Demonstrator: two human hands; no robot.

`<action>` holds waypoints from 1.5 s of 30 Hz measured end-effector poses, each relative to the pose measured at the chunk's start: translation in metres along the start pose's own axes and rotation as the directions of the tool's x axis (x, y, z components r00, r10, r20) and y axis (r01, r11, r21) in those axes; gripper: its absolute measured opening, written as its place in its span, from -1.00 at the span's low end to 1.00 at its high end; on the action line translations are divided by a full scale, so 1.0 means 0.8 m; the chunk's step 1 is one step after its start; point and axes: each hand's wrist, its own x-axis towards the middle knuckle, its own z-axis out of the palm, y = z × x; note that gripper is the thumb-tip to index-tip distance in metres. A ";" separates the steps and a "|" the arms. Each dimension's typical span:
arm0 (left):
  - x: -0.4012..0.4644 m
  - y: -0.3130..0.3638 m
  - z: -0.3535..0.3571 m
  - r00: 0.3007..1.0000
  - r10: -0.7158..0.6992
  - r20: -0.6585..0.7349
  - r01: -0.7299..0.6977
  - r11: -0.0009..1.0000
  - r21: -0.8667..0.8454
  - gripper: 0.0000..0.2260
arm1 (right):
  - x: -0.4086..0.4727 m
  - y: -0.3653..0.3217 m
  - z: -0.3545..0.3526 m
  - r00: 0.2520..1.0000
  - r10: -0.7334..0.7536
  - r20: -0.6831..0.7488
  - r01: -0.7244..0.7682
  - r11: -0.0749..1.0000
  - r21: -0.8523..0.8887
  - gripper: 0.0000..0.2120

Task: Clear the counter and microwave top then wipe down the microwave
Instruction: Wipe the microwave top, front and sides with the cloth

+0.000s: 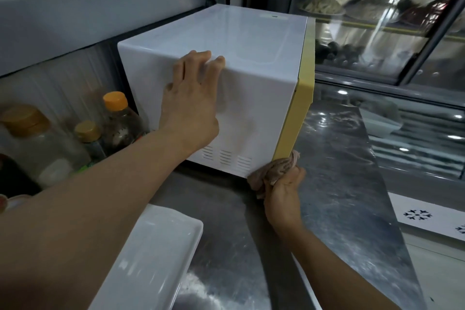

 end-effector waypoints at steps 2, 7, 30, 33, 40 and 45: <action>0.000 0.001 -0.002 1.000 -0.008 0.020 0.008 1.000 -0.003 -0.22 | 0.002 0.006 0.000 0.999 0.022 0.031 -0.024 0.999 0.049 -0.95; 0.001 0.004 -0.007 0.998 -0.025 0.049 0.026 1.000 -0.008 -0.24 | 0.004 0.012 -0.020 0.982 -0.003 0.190 -0.015 0.996 0.093 -0.73; -0.074 0.094 -0.068 0.857 -0.245 0.453 0.182 0.967 0.180 -0.19 | 0.048 0.041 -0.181 0.892 -0.047 0.450 0.027 0.998 0.050 -0.51; -0.096 0.115 -0.086 0.825 -0.226 0.519 0.165 0.973 0.161 -0.22 | 0.039 0.032 -0.216 0.900 -0.019 0.436 -0.016 0.997 0.077 -0.54; -0.154 0.155 -0.155 0.788 -0.120 0.604 0.081 0.992 0.093 -0.26 | -0.018 0.014 -0.321 0.926 0.025 0.377 -0.071 0.992 0.108 -0.57; -0.198 0.201 -0.214 0.762 -0.060 0.645 0.065 0.998 0.016 -0.26 | -0.072 0.012 -0.405 0.934 0.101 0.341 -0.193 0.950 0.246 -0.66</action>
